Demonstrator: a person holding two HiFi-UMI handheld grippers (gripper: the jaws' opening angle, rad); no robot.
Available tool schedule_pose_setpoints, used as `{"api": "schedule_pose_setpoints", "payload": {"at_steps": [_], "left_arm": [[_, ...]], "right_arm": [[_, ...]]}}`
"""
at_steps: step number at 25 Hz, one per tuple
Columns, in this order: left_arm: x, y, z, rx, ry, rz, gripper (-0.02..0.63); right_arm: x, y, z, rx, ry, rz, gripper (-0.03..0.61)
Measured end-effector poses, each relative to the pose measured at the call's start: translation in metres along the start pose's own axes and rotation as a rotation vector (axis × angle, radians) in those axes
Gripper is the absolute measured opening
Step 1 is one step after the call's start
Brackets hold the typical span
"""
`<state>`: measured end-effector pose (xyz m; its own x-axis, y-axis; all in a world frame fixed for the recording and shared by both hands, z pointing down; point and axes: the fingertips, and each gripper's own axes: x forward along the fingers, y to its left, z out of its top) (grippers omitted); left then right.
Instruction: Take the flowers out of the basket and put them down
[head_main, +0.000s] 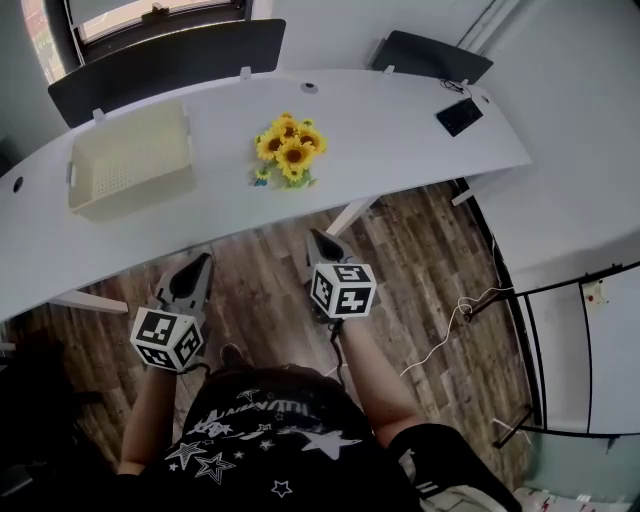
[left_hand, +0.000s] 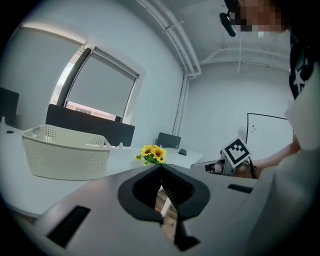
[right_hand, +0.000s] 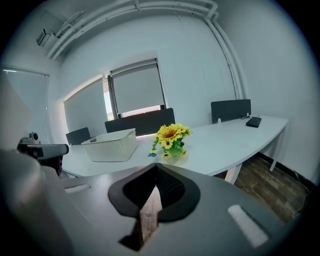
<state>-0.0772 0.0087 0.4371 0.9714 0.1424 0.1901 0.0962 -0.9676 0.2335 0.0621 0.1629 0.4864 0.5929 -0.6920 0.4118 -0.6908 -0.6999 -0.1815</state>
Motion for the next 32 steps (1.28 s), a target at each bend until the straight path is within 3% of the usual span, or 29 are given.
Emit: {"api": "schedule_pose_setpoints", "payload": {"at_steps": [6,20,32], "left_arm": [[0.002,-0.039,-0.007,-0.006,-0.019,0.042,0.009],[-0.03,-0.116,-0.027,0.0,-0.042,0.137,0.009],[-0.055,-0.162,-0.04,-0.004,-0.064,0.196,0.009]], "right_arm": [[-0.026,-0.005,-0.008,0.021,-0.015,0.07,0.003],[-0.092,0.013,-0.027,-0.141,-0.001,0.258,0.002],[-0.128,0.007,-0.058,-0.167,0.035,0.33,0.002]]}}
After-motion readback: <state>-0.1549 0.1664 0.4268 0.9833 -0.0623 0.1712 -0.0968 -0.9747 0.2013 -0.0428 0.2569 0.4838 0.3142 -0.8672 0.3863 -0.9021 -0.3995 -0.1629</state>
